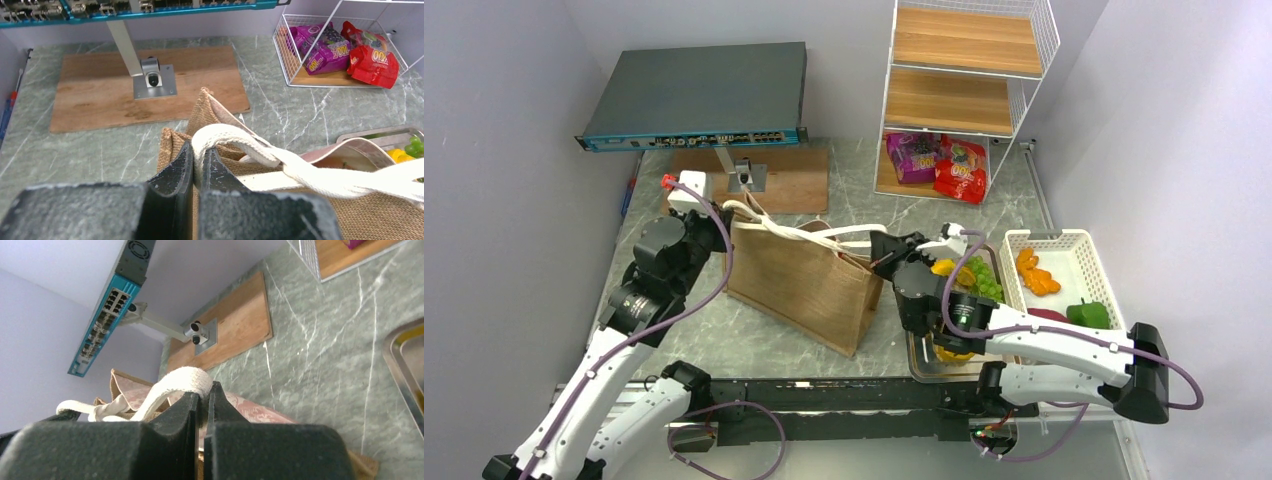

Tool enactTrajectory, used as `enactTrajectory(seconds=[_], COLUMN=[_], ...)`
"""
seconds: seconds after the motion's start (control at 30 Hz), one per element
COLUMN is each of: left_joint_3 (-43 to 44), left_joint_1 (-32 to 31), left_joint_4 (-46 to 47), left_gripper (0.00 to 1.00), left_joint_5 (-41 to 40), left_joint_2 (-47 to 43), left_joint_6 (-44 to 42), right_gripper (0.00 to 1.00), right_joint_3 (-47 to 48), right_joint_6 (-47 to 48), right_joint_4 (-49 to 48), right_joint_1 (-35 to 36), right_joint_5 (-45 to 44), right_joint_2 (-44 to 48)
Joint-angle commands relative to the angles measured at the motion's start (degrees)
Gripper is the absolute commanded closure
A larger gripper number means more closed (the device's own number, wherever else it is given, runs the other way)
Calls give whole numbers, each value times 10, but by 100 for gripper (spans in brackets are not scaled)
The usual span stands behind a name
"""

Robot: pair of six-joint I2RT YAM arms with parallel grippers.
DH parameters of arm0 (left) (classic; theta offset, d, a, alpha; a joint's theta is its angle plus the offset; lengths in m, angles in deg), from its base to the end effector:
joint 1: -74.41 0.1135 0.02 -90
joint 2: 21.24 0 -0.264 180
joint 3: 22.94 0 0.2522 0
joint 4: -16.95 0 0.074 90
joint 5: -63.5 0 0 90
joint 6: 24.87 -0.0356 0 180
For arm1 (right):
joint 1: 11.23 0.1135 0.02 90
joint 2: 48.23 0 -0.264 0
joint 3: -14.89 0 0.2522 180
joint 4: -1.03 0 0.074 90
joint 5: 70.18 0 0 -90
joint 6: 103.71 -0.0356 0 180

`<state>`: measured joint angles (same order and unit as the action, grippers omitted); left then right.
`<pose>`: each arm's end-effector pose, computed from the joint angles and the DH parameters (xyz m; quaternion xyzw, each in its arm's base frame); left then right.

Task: Place the food into the grocery bag and tie it
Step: Tie the grocery bag at the center of the board.

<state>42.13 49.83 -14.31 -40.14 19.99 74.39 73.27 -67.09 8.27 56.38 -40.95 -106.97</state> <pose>0.1488 -0.0588 0.3754 0.0218 0.7499 -0.1053 0.6528 0.1147 0.1969 0.3255 0.2502 0.6853 0.3071 0.6111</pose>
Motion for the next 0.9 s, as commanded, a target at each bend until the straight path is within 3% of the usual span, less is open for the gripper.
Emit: enactTrajectory(seconds=[0.0,0.1,0.2,0.3,0.4,0.47,0.6,0.73,0.87], left_joint_3=[5,6,7,8,11,12,16,14,26], left_joint_1=[46,62,77,93,114,131,176,215,233], left_joint_4=[-13,-18,-21,-20,-14,-7,3,27,26], left_gripper=[100,100,100,100,100,100,100,100,100], left_joint_5=[-149,-178,-198,-200,-199,-193,-181,-173,-189], left_joint_2=[-9,-11,-13,-12,-13,-16,-27,-47,-46], left_joint_6=[-7,-8,-10,-12,-18,-24,-30,-35,-42], right_gripper=[100,100,100,100,100,100,100,100,100], right_joint_3=[25,38,39,17,-27,-28,49,85,112], right_joint_6=[-214,-288,-285,-119,153,272,385,499,529], right_joint_4=[196,280,289,137,-160,-292,-325,-447,-523], right_joint_1=[-14,-13,-13,-14,-20,-24,-26,-30,-52], right_joint_5=[-177,-194,-201,-186,-108,-52,10,64,118], right_joint_2=[52,52,49,44,27,0,-82,-158,-217])
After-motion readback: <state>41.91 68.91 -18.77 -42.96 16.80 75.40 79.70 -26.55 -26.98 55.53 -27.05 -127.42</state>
